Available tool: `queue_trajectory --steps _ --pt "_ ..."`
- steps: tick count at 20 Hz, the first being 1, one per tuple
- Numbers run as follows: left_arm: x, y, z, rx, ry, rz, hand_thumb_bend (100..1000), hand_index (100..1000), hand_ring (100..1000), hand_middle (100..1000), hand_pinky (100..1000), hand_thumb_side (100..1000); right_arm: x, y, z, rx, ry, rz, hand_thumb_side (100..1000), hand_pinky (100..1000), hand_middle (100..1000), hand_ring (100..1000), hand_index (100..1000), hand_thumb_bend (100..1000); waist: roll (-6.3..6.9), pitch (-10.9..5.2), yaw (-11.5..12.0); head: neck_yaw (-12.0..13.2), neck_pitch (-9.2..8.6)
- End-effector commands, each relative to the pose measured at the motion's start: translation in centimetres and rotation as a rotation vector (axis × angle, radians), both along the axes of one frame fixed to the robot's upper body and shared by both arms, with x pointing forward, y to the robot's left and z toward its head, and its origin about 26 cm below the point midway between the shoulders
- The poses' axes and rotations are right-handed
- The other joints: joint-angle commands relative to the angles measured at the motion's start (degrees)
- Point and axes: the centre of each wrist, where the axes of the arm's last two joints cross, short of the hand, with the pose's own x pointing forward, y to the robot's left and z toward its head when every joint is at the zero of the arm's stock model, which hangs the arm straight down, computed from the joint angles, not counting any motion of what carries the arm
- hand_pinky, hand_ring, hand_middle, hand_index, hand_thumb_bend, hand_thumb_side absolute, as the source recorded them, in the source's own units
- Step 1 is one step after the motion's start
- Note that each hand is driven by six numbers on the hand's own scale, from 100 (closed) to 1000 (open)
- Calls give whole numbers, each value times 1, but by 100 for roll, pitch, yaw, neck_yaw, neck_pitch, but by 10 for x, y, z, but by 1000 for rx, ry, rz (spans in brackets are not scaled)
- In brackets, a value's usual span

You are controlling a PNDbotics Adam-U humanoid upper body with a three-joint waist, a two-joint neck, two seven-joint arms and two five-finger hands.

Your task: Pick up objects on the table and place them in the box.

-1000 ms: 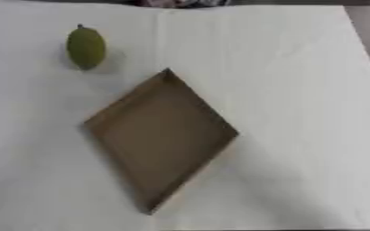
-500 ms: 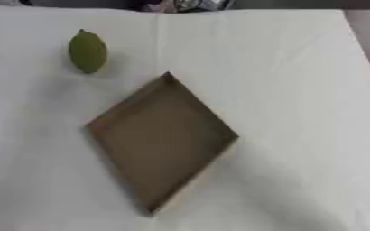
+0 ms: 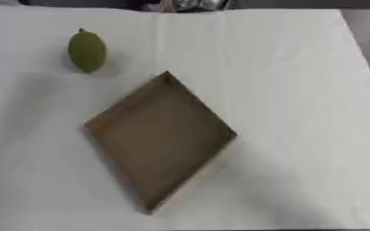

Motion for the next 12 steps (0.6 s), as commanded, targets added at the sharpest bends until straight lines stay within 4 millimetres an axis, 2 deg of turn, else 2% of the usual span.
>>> queue_trajectory --steps 1,4,5,6,7,8,12 --pt "-2 9 15 24 3 -6 257 987 908 875 952 931 -6 0 8 -9 -33 7 571 777 766 656 789 100 27 -166 18 -12 31" --pt "-3 10 18 24 18 -12 257 987 908 875 952 931 -6 0 7 -9 -33 7 571 777 766 656 789 100 26 -167 22 -14 32" --pt "-2 9 19 24 20 -18 231 991 912 875 947 874 -6 1 8 -8 -33 10 573 776 764 652 789 100 25 -160 11 19 41" --pt "1 0 21 26 20 -46 241 987 912 872 946 837 -5 2 7 -3 -33 21 574 776 763 651 789 100 32 -149 -35 82 55" --pt "6 -9 21 24 24 -72 241 987 912 872 946 837 -5 3 7 -1 -32 26 574 776 763 651 789 100 42 -144 -55 108 65" --pt "9 -17 21 19 28 -92 234 979 910 863 943 782 -5 4 7 1 -31 28 575 776 763 651 789 100 55 -139 -67 123 69" --pt "13 -28 26 9 36 -118 234 979 910 863 943 782 -5 4 6 4 -31 32 575 776 763 651 789 100 74 -130 -84 140 69"
